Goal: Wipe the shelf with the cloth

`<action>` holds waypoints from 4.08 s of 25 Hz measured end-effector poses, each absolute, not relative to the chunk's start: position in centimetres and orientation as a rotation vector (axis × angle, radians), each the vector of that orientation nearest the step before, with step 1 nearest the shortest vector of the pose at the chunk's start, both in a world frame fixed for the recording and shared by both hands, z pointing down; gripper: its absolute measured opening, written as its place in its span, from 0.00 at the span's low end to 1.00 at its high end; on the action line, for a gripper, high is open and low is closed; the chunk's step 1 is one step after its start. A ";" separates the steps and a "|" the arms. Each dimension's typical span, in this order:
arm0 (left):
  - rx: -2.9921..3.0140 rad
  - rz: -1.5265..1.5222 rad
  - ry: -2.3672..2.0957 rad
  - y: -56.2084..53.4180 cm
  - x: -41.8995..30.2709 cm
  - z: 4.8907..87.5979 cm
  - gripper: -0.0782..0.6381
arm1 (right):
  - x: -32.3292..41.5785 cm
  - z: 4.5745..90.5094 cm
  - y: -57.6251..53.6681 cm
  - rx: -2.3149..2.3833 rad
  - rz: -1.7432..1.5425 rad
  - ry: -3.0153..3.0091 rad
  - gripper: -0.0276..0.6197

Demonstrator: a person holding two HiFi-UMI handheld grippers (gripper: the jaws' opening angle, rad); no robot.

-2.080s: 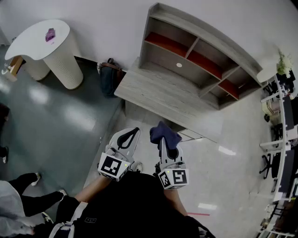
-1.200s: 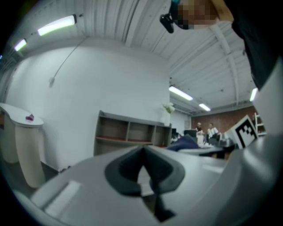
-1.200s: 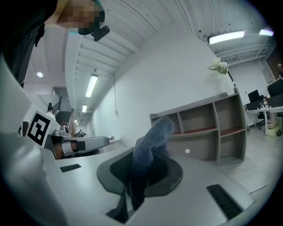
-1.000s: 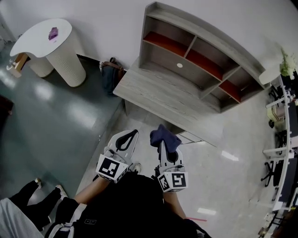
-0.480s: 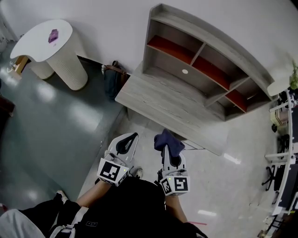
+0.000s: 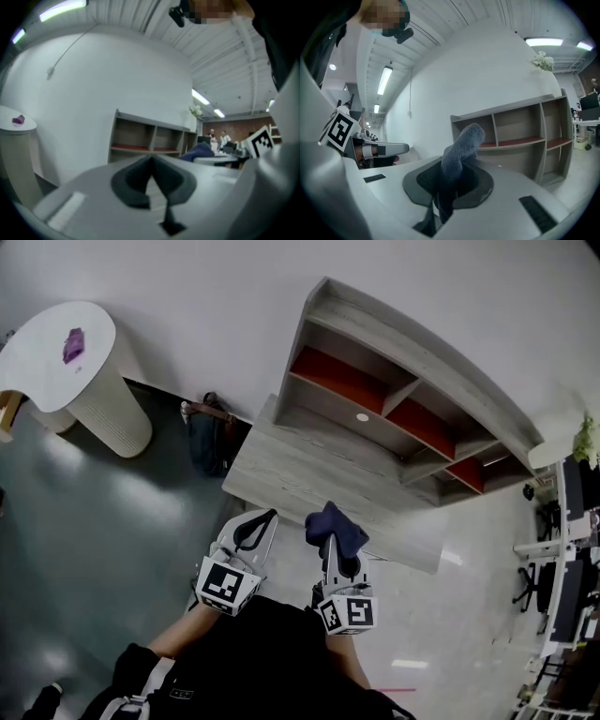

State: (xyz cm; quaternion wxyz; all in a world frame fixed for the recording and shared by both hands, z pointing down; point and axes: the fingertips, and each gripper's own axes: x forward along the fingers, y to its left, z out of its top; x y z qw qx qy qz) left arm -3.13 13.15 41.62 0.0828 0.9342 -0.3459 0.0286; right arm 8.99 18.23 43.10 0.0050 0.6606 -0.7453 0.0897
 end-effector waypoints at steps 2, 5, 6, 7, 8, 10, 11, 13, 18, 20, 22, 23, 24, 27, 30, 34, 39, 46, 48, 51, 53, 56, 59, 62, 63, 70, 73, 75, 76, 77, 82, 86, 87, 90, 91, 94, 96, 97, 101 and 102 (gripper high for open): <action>2.797 0.068 -0.994 11.3 -3.4 41.2 0.11 | 8.8 42.8 16.6 2.106 0.290 -2.298 0.09; 2.823 0.048 -0.946 8.4 -3.4 41.1 0.11 | 9.0 42.5 14.0 2.157 0.274 -2.246 0.09; 2.827 0.045 -0.936 7.7 -3.4 41.1 0.11 | 9.1 42.4 13.4 2.171 0.266 -2.230 0.09; 2.822 0.044 -0.929 7.2 -3.4 41.2 0.11 | 9.2 42.4 13.1 2.180 0.262 -2.213 0.09; 2.815 0.043 -0.925 6.9 -3.3 41.3 0.11 | 9.5 42.4 12.7 2.186 0.262 -2.194 0.09; 2.805 0.037 -0.921 5.9 -3.1 41.3 0.11 | 10.3 42.7 11.7 2.203 0.273 -2.157 0.09; 2.801 0.037 -0.919 5.3 -3.0 41.5 0.11 | 10.8 42.8 11.0 2.216 0.277 -2.141 0.09; 2.795 0.042 -0.912 4.1 -2.6 41.8 0.11 | 11.7 42.8 9.8 2.245 0.273 -2.113 0.09; 2.806 0.061 -0.923 1.2 -0.5 42.1 0.11 | 14.9 43.4 6.1 2.288 0.284 -2.081 0.09; 2.811 0.067 -0.934 -0.4 0.6 41.8 0.11 | 16.3 43.7 4.3 2.293 0.299 -2.074 0.09; 2.815 0.069 -0.946 -2.0 1.9 41.4 0.11 | 17.7 43.9 2.6 2.287 0.301 -2.065 0.09; 2.818 0.070 -0.952 -2.7 2.6 41.3 0.11 | 18.5 44.1 1.7 2.283 0.300 -2.059 0.09; 2.821 0.071 -0.959 -3.6 3.3 41.2 0.11 | 19.3 44.2 0.9 2.279 0.303 -2.053 0.09; 2.812 0.087 -0.981 -5.9 5.5 41.3 0.11 | 21.8 44.8 -1.8 2.269 0.328 -2.054 0.09; 2.792 0.098 -0.999 -7.1 7.3 41.7 0.11 | 23.9 45.5 -4.1 2.253 0.333 -2.068 0.09; 2.757 0.147 -1.027 -8.5 8.0 43.3 0.11 | 25.9 46.1 -7.5 2.263 0.323 -2.064 0.09; 2.744 0.171 -1.032 -10.6 7.8 43.7 0.11 | 27.3 47.3 -10.5 2.297 0.361 -1.991 0.09; 2.788 0.167 -0.998 -13.9 7.7 43.2 0.11 | 27.9 49.6 -14.6 2.288 0.429 -1.852 0.09; 2.795 0.161 -0.993 -14.8 7.5 43.1 0.11 | 27.6 49.9 -15.9 2.263 0.431 -1.818 0.09; 2.800 0.165 -0.975 -15.6 7.4 43.5 0.11 | 27.0 50.1 -17.5 2.206 0.415 -1.778 0.09; 2.799 0.167 -0.958 -15.8 7.4 43.7 0.11 | 26.7 50.4 -18.2 2.134 0.409 -1.751 0.09; 2.805 0.156 -0.944 -16.5 7.4 43.7 0.11 | 26.4 50.7 -19.4 2.018 0.422 -1.723 0.09; 2.808 0.143 -0.943 -17.2 6.9 43.6 0.11 | 25.9 51.0 -20.2 1.916 0.419 -1.689 0.09; 2.802 0.113 -0.963 -17.9 6.1 43.2 0.11 | 25.0 51.3 -21.0 1.819 0.408 -1.667 0.09; 2.798 0.107 -0.972 -18.2 5.7 43.2 0.11 | 24.6 51.4 -21.4 1.784 0.406 -1.666 0.09; 2.776 0.080 -1.023 -19.3 3.5 43.0 0.11 | 20.2 51.7 -24.2 1.587 0.354 -1.710 0.09; 2.763 0.076 -1.048 -19.4 2.6 43.1 0.11 | 17.9 51.8 -25.5 1.533 0.290 -1.725 0.09; 2.752 0.067 -1.067 -19.5 2.1 43.0 0.11 | 16.5 51.8 -26.2 1.497 0.267 -1.752 0.09; 2.748 0.062 -1.077 -19.5 1.8 43.0 0.11 | 15.9 51.8 -26.5 1.479 0.259 -1.766 0.09; 2.744 0.055 -1.088 -19.5 1.6 42.9 0.11 | 15.2 51.8 -26.7 1.461 0.251 -1.780 0.09; 2.727 0.051 -1.135 -19.1 0.3 43.0 0.11 | 12.4 51.7 -27.4 1.377 0.218 -1.857 0.09; 2.708 0.017 -1.177 -18.9 -0.7 42.5 0.11 | 9.6 51.7 -27.5 1.287 0.192 -1.935 0.09; 2.705 0.013 -1.184 -18.8 -0.8 42.4 0.11 | 9.0 51.7 -27.4 1.266 0.183 -1.951 0.09; 2.709 0.027 -1.189 -18.5 -1.0 42.2 0.11 | 7.7 51.7 -27.0 1.221 0.156 -1.974 0.09; 2.711 0.026 -1.188 -18.5 -1.0 42.2 0.11 | 7.4 51.7 -26.8 1.207 0.148 -1.981 0.09; 2.712 0.017 -1.184 -18.3 -1.0 42.1 0.11 | 6.3 51.8 -25.7 1.133 0.131 -2.023 0.09; 2.718 0.014 -1.176 -18.2 -0.8 42.0 0.11 | 5.6 51.8 -24.7 1.087 0.140 -2.088 0.09; 2.722 0.014 -1.169 -18.2 -0.6 41.9 0.11 | 5.4 51.6 -24.1 1.082 0.163 -2.138 0.09; 2.740 0.026 -1.134 -18.0 0.0 41.9 0.11 | 5.6 49.3 -21.3 1.180 0.302 -2.343 0.09; 2.743 0.029 -1.123 -18.0 0.1 42.0 0.11 | 5.9 48.6 -20.6 1.214 0.331 -2.378 0.09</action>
